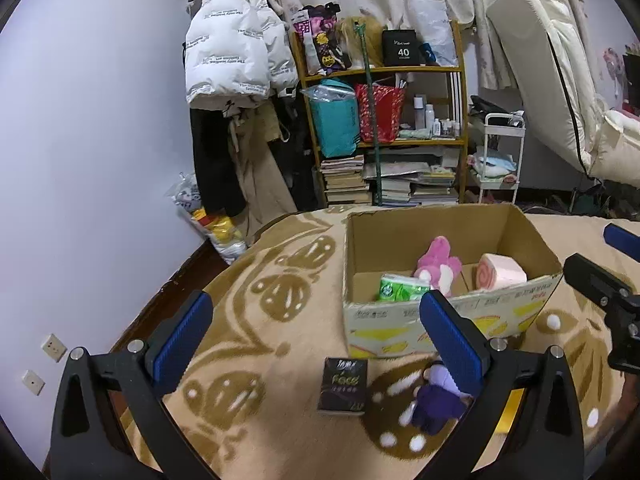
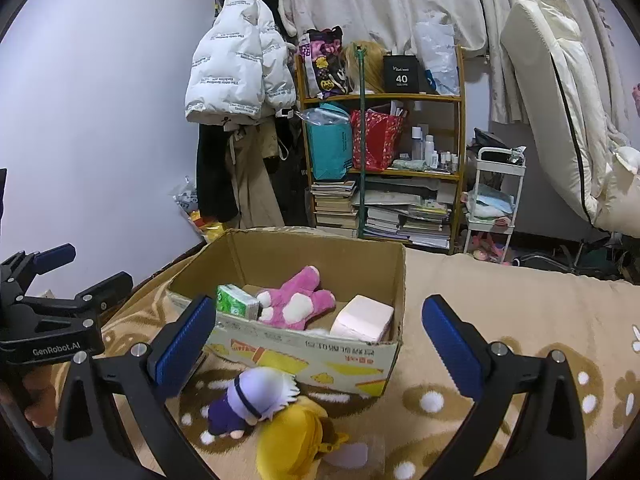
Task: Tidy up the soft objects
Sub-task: 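Open both tools over the box, dropping the pig cup and green tissue pack, then lower the right tool onto the yellow plush while the left tool lowers onto the black Face pack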
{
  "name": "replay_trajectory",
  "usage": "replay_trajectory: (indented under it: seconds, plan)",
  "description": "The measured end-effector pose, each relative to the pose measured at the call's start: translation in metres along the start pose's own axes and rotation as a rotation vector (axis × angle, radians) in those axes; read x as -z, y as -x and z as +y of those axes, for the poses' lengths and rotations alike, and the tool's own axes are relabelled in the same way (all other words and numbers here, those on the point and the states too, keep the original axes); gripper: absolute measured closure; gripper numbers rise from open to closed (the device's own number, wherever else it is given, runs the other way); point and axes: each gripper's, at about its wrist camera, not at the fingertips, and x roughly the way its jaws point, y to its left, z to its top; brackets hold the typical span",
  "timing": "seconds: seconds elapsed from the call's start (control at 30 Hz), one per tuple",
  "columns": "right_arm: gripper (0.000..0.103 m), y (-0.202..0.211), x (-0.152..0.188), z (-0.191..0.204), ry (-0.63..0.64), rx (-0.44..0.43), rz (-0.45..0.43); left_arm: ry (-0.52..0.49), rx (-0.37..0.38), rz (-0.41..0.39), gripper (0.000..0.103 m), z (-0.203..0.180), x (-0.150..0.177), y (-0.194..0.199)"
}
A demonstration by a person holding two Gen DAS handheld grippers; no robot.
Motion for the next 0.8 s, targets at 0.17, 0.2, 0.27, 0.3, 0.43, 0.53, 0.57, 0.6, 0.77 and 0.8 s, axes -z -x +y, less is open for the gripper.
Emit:
replay_trajectory:
  seconds: [0.17, 0.2, 0.27, 0.3, 0.43, 0.53, 0.57, 0.6, 0.77, 0.8]
  plan:
    - [0.000, 0.015, 0.006, 0.004, 0.003, 0.007, 0.017, -0.010, -0.033, 0.017, 0.001, 0.004, 0.008, 0.015]
    - [0.000, 0.018, 0.006, 0.005, 0.007, 0.012, 0.022, -0.014, -0.034, 0.023, 0.001, 0.005, 0.009, 0.018]
    - [0.000, 0.023, 0.008, 0.007, 0.020, 0.026, 0.032, -0.012, -0.035, 0.036, 0.001, 0.007, 0.010, 0.022]
    - [0.000, 0.025, 0.008, 0.008, 0.027, 0.032, 0.037, -0.010, -0.033, 0.041, 0.001, 0.008, 0.010, 0.024]
    - [0.000, 0.031, 0.010, 0.015, 0.052, 0.052, 0.054, -0.009, -0.036, 0.066, 0.001, 0.012, 0.014, 0.028]
    - [0.000, 0.034, 0.014, 0.019, 0.065, 0.073, 0.065, -0.008, -0.029, 0.089, 0.001, 0.014, 0.015, 0.027]
    - [0.000, 0.035, 0.016, 0.021, 0.069, 0.078, 0.075, -0.007, -0.027, 0.096, 0.001, 0.014, 0.016, 0.026]
    - [0.000, 0.034, 0.016, 0.020, 0.071, 0.080, 0.081, -0.008, -0.024, 0.106, 0.001, 0.015, 0.017, 0.025]
    - [0.000, 0.028, 0.021, 0.021, 0.076, 0.085, 0.128, -0.010, -0.009, 0.157, 0.001, 0.014, 0.021, 0.012]
    - [0.000, 0.026, 0.022, 0.020, 0.073, 0.084, 0.138, -0.009, -0.005, 0.167, 0.001, 0.015, 0.022, 0.009]
